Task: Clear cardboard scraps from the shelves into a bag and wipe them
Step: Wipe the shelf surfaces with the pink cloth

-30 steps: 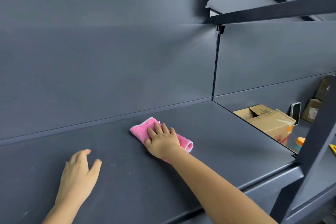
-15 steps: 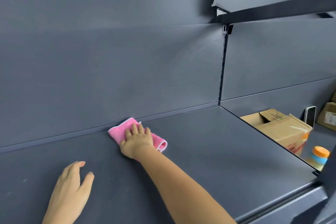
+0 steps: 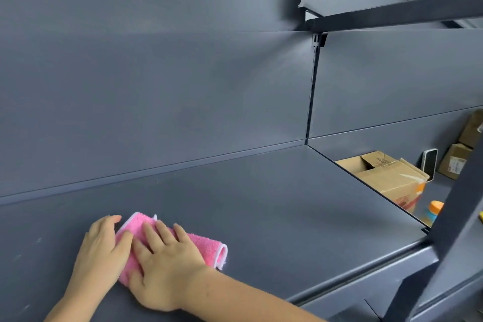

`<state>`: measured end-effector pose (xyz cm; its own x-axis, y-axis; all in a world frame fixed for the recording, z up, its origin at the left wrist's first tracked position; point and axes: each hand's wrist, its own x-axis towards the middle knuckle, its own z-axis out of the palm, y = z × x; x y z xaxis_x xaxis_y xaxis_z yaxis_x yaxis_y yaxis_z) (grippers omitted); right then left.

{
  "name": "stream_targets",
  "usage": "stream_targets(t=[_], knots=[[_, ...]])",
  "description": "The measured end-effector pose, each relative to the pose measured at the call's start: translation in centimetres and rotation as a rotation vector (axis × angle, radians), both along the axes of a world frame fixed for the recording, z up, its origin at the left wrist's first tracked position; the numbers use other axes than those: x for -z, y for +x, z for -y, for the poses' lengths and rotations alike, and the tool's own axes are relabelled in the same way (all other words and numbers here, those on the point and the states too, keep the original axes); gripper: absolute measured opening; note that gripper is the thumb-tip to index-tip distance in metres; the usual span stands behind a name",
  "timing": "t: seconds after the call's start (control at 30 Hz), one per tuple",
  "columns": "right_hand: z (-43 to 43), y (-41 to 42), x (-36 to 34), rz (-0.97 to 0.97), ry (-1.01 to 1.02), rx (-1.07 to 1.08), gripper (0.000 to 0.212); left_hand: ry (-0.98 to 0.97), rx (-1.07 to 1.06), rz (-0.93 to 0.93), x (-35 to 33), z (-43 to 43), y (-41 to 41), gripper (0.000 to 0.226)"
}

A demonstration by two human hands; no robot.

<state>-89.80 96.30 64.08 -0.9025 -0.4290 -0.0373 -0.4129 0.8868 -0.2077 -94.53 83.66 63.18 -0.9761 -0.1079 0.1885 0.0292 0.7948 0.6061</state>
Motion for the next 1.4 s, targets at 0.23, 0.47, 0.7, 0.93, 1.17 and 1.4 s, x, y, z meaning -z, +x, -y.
stream_targets(t=[0.23, 0.47, 0.7, 0.93, 1.17, 1.4], knots=[[-4.8, 0.6, 0.1, -0.049, 0.049, 0.199, 0.057, 0.0, 0.069, -0.015, -0.2, -0.2, 0.6, 0.04], [0.1, -1.9, 0.0, -0.032, 0.054, 0.407, 0.058, 0.184, 0.125, -0.014, -0.9, 0.1, 0.6, 0.037], [7.5, 0.5, 0.2, -0.03, -0.035, 0.23, 0.059, 0.264, 0.133, -0.044, -2.2, 3.4, -0.8, 0.038], [3.9, 4.0, -0.1, -0.016, 0.002, 0.152, 0.058, 0.083, 0.148, 0.038, -1.6, 5.9, -2.0, 0.039], [-1.0, 1.5, 0.2, -0.025, 0.063, 0.335, 0.058, 0.022, 0.136, -0.005, -0.7, 6.0, -1.6, 0.038], [-2.6, -7.2, 0.1, -0.009, 0.077, 0.503, 0.057, 0.186, 0.088, -0.003, -0.8, 6.0, -2.0, 0.037]])
